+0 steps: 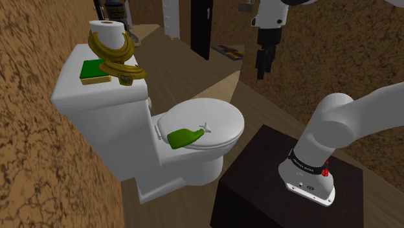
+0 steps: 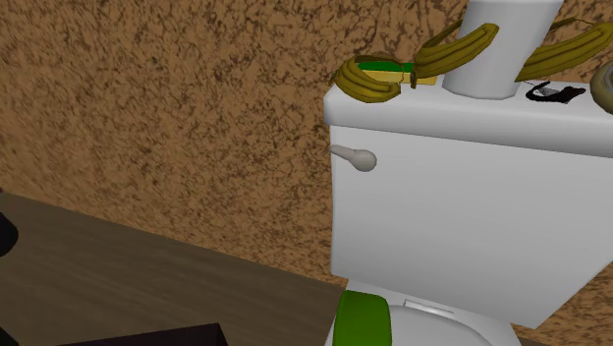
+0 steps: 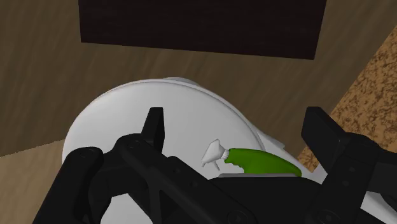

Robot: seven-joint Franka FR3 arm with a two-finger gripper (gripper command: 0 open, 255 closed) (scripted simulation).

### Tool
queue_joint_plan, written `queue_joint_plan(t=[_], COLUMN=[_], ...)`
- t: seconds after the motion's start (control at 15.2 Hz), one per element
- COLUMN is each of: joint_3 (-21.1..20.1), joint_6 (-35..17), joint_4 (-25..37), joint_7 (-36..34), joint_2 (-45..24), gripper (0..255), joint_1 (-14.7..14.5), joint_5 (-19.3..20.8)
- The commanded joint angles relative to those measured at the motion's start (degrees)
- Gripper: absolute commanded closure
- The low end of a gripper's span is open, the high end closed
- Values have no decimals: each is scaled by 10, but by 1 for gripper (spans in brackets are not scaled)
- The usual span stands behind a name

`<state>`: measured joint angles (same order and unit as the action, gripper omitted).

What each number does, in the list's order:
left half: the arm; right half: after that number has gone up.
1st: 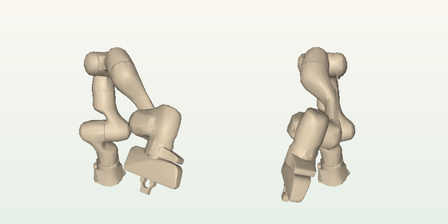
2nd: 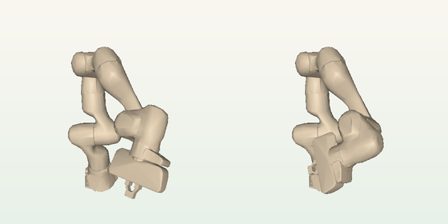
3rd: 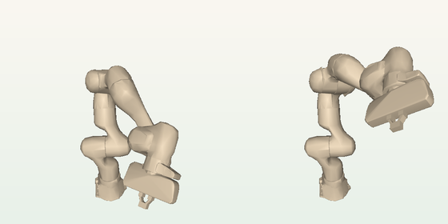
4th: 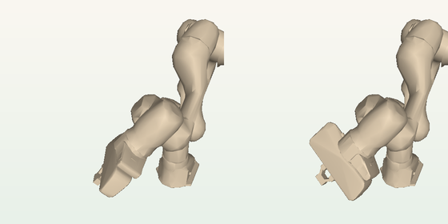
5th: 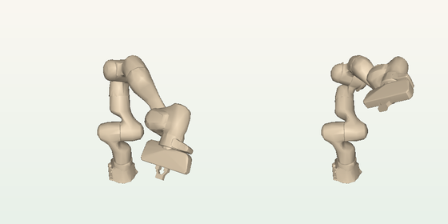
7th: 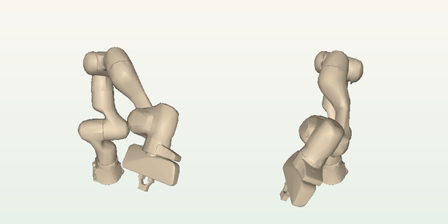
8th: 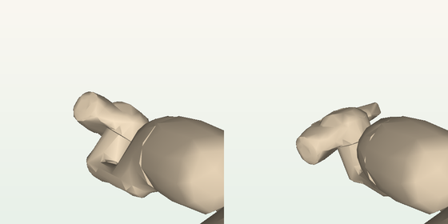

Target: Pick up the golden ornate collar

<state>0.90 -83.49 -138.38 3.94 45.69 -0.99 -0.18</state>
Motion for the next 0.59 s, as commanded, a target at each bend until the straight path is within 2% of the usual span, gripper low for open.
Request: queue_joint_plan(t=[0.0, 0.53], joint_3=[0, -64], joint_6=[0, -72], joint_4=[0, 75], joint_7=[0, -51], joint_2=[0, -103], gripper=[0, 0], joint_1=[0, -36], joint_5=[0, -52])
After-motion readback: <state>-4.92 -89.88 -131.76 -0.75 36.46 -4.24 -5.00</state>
